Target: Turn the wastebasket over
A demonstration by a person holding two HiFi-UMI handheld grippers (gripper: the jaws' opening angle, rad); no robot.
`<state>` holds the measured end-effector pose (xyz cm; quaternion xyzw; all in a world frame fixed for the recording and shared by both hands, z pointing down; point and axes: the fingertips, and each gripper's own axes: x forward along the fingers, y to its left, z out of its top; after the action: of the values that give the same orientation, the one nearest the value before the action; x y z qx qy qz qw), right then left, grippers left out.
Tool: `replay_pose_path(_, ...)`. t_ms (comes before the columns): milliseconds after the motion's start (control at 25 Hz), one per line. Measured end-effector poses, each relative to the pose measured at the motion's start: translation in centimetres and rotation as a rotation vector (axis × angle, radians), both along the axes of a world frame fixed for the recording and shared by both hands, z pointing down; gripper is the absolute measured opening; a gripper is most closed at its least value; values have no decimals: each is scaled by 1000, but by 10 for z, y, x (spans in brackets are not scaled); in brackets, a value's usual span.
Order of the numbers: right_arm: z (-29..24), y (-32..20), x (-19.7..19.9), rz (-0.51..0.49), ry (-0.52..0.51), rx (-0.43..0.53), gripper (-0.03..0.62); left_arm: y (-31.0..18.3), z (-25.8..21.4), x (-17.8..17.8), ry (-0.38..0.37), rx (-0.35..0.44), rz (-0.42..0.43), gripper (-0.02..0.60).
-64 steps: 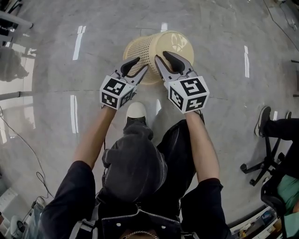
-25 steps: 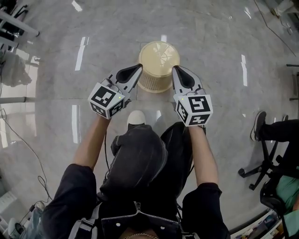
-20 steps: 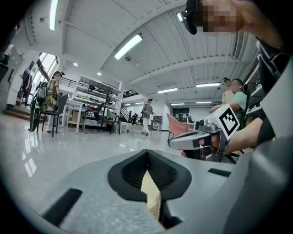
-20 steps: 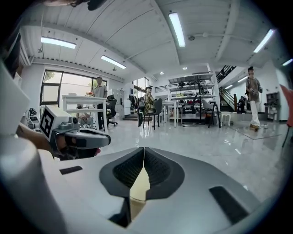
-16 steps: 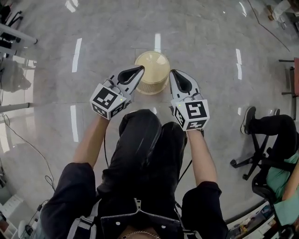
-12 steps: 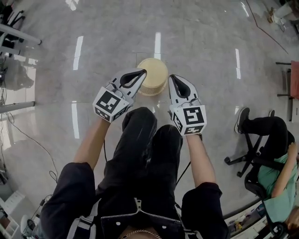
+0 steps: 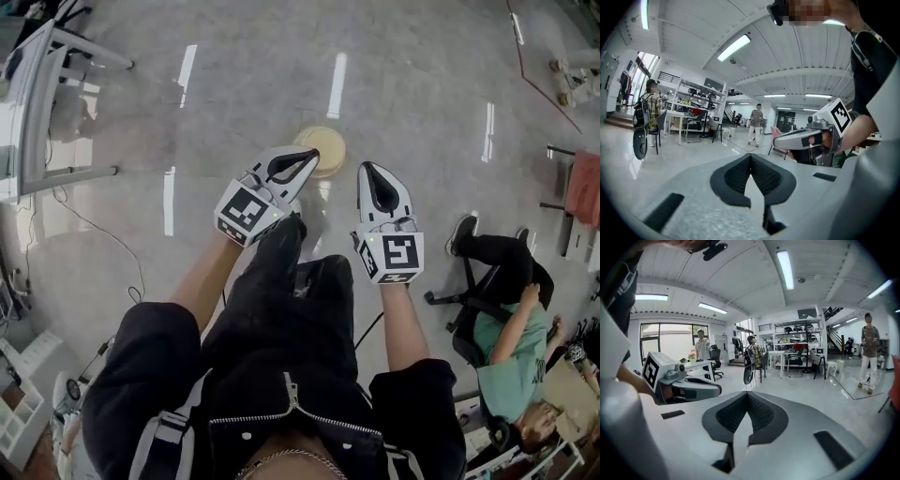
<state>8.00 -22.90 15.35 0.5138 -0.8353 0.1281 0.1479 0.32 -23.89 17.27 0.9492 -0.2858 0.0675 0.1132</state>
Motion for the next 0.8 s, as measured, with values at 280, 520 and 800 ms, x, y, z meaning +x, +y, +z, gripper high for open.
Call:
replay_pose_path(280, -88, 27, -16, 69, -35, -56, 11, 10, -104, -12, 42, -30, -1, 5)
replay_pose_path(520, -125, 35, -8, 119, -47, -36, 9, 3, -155, 1, 42, 38, 38, 5)
replay_pose_path(800, -128, 56, 9, 90, -56, -19, 9, 17, -166, 38, 42, 78, 33, 5)
